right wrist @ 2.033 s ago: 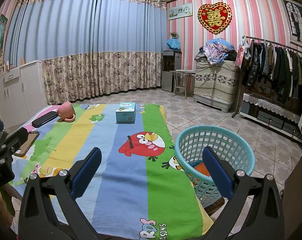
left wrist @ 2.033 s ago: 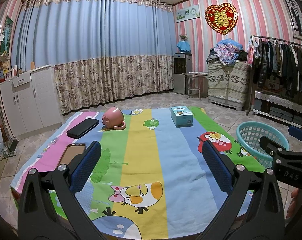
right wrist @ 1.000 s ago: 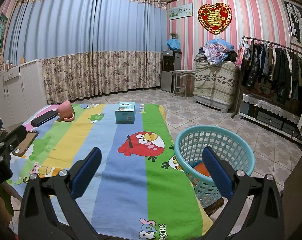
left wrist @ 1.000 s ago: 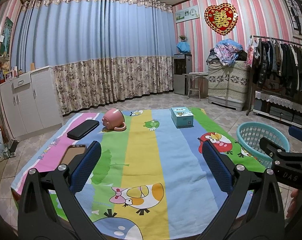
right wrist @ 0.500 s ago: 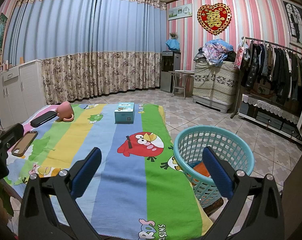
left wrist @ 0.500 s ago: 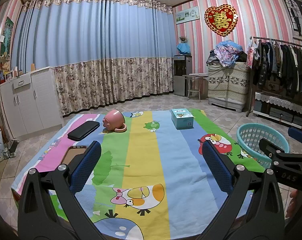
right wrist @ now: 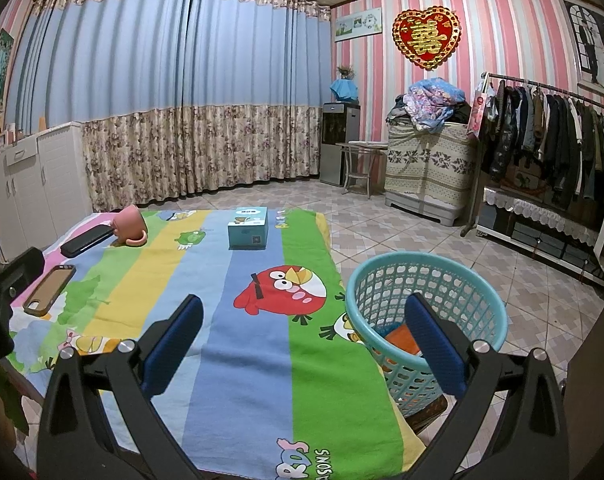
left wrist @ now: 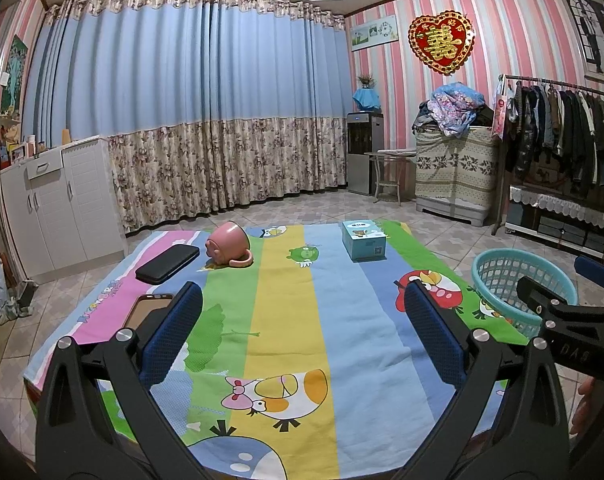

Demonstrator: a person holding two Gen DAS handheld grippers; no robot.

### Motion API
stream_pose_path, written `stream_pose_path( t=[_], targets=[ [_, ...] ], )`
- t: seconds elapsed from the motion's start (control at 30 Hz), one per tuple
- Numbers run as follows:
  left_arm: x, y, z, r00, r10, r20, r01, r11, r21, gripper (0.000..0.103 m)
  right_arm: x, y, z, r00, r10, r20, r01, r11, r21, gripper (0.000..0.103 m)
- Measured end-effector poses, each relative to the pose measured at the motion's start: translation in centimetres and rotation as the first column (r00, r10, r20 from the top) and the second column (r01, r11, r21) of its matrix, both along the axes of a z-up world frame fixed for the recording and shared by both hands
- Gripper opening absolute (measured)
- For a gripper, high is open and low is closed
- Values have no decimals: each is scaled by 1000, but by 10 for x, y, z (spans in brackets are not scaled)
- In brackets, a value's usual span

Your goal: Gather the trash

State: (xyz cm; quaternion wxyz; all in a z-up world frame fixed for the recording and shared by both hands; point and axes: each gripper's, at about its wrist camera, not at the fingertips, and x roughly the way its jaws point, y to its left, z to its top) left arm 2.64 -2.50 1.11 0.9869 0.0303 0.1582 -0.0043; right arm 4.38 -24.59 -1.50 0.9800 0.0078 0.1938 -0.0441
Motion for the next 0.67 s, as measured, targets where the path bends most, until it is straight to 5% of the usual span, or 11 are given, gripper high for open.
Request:
stream_pose_path(
  t=[0.67],
  targets=[
    [-1, 2, 4, 1000, -6, -4, 6, 1000, 1, 98, 1, 0, 0, 1000, -4, -2, 4, 1000, 0, 99]
  ],
)
